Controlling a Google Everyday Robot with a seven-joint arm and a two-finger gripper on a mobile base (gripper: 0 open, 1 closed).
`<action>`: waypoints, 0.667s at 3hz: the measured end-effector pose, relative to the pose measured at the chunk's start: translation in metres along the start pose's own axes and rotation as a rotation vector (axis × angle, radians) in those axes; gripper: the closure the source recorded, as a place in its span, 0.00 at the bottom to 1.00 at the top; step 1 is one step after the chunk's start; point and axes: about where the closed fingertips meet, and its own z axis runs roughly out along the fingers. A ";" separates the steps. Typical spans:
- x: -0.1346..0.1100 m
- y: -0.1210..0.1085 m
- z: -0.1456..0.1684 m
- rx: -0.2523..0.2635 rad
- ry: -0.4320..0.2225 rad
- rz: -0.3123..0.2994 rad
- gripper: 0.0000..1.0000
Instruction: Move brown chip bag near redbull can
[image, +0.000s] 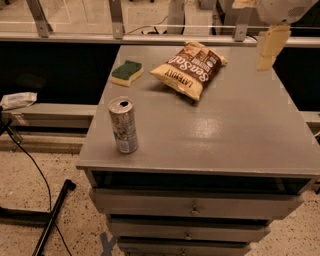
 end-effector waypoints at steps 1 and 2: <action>-0.014 -0.007 0.052 -0.089 -0.066 -0.189 0.00; -0.031 -0.014 0.100 -0.134 -0.137 -0.392 0.00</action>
Offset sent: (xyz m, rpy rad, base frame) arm 0.0718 0.0688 -0.1008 -0.1435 0.1090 0.5957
